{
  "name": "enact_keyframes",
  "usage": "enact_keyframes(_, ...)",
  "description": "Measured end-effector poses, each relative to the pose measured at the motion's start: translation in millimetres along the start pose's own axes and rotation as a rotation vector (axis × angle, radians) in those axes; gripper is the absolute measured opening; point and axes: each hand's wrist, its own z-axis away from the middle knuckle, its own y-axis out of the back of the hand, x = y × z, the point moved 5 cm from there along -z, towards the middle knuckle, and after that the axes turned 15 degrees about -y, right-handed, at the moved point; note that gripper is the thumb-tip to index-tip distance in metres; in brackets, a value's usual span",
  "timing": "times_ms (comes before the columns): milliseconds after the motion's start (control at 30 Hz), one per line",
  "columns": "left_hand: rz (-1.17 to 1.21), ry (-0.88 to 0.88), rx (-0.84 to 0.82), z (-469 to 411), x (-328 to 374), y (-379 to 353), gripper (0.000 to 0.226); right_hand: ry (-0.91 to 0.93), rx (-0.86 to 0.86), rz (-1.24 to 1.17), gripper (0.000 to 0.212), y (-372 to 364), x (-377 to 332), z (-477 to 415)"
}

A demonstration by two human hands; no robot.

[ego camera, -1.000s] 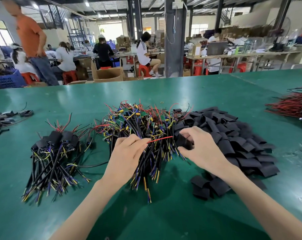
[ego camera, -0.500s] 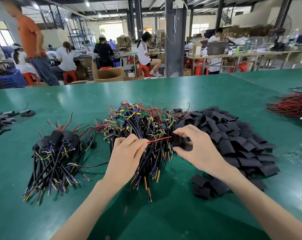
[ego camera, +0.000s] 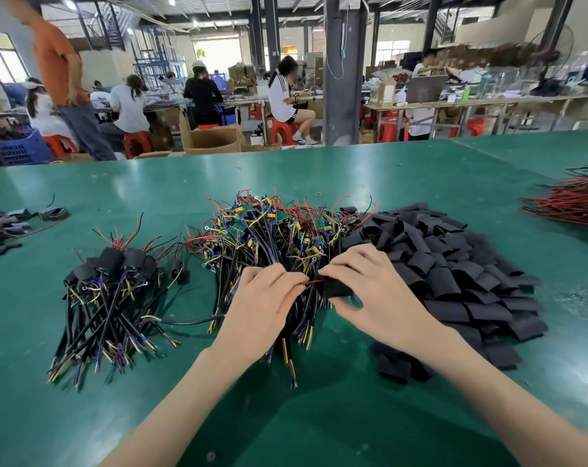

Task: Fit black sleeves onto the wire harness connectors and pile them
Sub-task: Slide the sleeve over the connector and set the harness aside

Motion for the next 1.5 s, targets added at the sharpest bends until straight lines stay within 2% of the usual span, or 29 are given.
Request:
enact_keyframes(67, 0.086, 0.033, 0.016, -1, 3, -2, 0.017, 0.045, -0.042, 0.022, 0.038, -5, -7, 3)
enact_keyframes(267, 0.353, 0.135, -0.016, 4, 3, -2, 0.034, -0.003, -0.181, -0.027, 0.038, -22, -9, 9)
enact_keyframes(400, 0.284, 0.086, -0.12, 7, -14, 6, 0.035, -0.049, -0.233, -0.047, 0.037, -26, -2, 7)
enact_keyframes(467, 0.213, 0.072, -0.239, 11, -28, 9, 0.025, -0.068, -0.241, -0.062, 0.037, -25, 2, 7)
enact_keyframes(567, 0.166, 0.104, -0.416, 18, -41, 5, 0.026, -0.081, -0.262, -0.085, 0.04, -24, 6, 7)
enact_keyframes(733, 0.248, 0.133, -0.496, 21, -45, 6, 0.024, -0.103, -0.271, -0.113, 0.039, -24, 10, 5)
enact_keyframes(800, 0.247, 0.118, -0.468, 18, -45, 9, 0.02, -0.111, -0.268, -0.116, 0.039, -21, 13, 4)
enact_keyframes(967, 0.319, 0.115, -0.231, 10, -35, 20, 0.012, -0.092, -0.219, -0.043, 0.034, -13, 16, -1)
enact_keyframes(1033, 0.357, 0.141, -0.216, 9, -29, 18, 0.01, -0.079, -0.196, 0.037, 0.036, -10, 18, -2)
enact_keyframes(1167, 0.275, 0.084, -0.192, 7, -17, 13, 0.019, -0.044, -0.193, 0.087, 0.035, -8, 18, -3)
enact_keyframes(1267, 0.24, 0.127, -0.199, 8, -14, 7, 0.026, -0.035, -0.202, 0.098, 0.038, -8, 17, -4)
enact_keyframes(1500, 0.191, 0.152, -0.136, 3, 1, 5, 0.026, -0.064, -0.167, -0.018, 0.039, -10, 8, 2)
